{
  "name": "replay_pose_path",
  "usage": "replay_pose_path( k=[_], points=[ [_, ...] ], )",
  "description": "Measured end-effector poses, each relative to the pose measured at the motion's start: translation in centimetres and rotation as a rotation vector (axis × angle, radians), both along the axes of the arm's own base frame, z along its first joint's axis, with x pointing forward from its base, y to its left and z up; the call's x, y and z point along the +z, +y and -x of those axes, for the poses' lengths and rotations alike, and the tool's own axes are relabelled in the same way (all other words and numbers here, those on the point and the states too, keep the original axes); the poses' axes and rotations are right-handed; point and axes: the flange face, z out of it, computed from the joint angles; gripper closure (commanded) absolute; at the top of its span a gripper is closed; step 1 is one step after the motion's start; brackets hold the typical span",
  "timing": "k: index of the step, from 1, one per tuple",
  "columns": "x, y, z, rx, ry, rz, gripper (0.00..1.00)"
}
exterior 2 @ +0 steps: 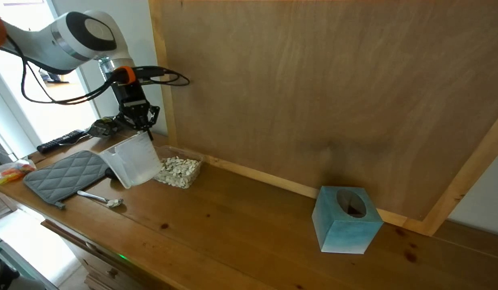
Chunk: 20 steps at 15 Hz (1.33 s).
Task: Pour the contents of the plastic jar into the glass jar
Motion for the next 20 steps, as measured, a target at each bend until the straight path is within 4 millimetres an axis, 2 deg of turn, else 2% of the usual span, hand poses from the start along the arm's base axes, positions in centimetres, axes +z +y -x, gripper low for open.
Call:
replay_pose_path(
  k=[2,6,10,20],
  points=[
    [-0.2,0.7,-0.7,0.018,0.018,0.019,0.95],
    [-0.3,1.5,-1.4,0.030,0.026,0.023,0.99],
    [-0.5,1.7,-1.2,0.028,0.033,0.027,0.99],
    [-2.0,5.1,-0.6,0.108,0.097,0.112,0.99]
  ],
)
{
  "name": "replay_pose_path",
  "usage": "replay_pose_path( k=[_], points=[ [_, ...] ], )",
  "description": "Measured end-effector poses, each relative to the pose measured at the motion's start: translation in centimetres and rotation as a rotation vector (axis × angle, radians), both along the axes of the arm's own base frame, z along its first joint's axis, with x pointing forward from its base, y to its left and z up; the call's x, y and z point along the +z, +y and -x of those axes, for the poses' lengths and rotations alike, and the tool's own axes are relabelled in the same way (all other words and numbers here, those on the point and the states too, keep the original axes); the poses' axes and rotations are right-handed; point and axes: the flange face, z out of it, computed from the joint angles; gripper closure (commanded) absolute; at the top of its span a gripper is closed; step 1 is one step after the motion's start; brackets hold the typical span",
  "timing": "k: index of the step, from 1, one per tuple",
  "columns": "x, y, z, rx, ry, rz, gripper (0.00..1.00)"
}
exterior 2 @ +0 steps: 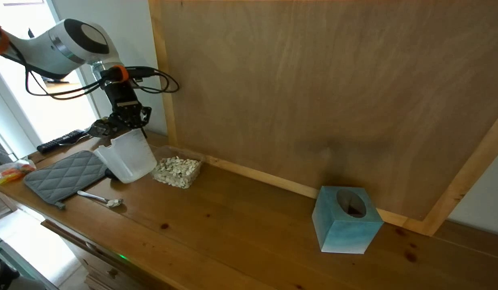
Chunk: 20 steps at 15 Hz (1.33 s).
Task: Pour the contents of the plastic jar into the glass jar
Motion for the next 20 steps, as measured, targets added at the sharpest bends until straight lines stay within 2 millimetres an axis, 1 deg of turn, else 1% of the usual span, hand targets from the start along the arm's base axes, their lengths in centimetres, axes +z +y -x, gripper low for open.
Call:
replay_pose_path(
  k=[9,20],
  points=[
    [-0.2,2.0,-0.1,0.037,0.016,0.097,0.99],
    [-0.2,3.2,-1.5,0.045,0.049,0.202,0.99]
  ],
)
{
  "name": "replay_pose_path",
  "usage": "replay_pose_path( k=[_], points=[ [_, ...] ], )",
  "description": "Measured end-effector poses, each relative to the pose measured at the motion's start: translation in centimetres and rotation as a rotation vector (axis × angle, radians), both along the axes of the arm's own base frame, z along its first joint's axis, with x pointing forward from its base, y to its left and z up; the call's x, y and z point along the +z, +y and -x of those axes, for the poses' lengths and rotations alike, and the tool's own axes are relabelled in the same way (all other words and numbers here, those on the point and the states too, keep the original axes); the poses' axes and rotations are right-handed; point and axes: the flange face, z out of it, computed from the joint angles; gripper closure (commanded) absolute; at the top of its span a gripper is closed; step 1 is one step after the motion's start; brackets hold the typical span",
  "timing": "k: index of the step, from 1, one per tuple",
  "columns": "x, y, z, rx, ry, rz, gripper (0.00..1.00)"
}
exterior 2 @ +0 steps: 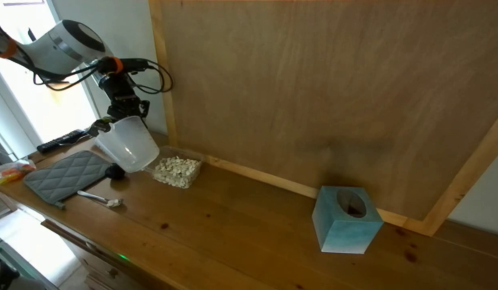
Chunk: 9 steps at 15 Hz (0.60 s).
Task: Pour the contents of the plastic jar into the glass jar
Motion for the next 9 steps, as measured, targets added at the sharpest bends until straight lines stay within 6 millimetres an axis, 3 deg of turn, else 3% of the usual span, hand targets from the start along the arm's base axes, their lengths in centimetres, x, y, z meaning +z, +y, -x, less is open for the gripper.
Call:
replay_pose_path(
  k=[9],
  points=[
    [-1.1,1.0,-0.5,0.009,0.023,0.044,0.99]
  ],
)
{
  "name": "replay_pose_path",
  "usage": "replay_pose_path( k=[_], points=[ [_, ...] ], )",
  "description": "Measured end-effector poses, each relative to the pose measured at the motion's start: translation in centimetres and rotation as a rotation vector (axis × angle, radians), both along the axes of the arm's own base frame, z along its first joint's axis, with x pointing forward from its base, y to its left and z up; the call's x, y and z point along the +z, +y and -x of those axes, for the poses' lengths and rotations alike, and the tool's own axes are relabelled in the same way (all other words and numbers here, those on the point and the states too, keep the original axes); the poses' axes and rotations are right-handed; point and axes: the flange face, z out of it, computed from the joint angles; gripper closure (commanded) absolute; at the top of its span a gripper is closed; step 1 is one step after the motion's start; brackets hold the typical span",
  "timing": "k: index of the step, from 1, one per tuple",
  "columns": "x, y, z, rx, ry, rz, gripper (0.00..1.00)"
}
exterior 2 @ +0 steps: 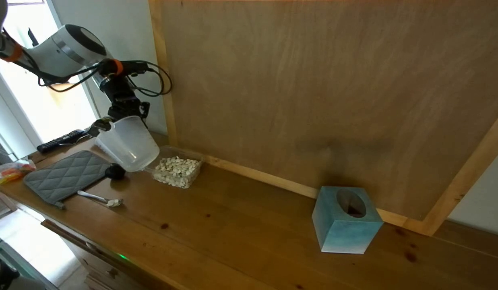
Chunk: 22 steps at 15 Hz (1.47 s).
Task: Pour the contents of the plastic jar into the glass jar
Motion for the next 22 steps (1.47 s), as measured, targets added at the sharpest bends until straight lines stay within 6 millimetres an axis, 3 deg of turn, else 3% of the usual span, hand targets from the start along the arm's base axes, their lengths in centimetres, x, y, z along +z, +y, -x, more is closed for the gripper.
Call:
replay_pose_path(
  k=[6,14,15,17,18,20,22],
  points=[
    [-1.1,0.8,0.1,0.023,0.002,0.049,0.99],
    [-3.3,4.6,-0.4,0.140,0.024,0.094,0.99],
    [-3.5,4.7,-0.5,0.148,0.024,0.100,0.70],
    [-3.6,4.6,-0.7,0.158,0.024,0.112,0.62],
    [-3.5,4.5,-0.7,0.160,0.024,0.120,0.81],
    [-3.5,4.5,-0.7,0.160,0.024,0.120,0.66],
    [-3.5,4.5,-0.7,0.160,0.024,0.120,0.62]
  ],
)
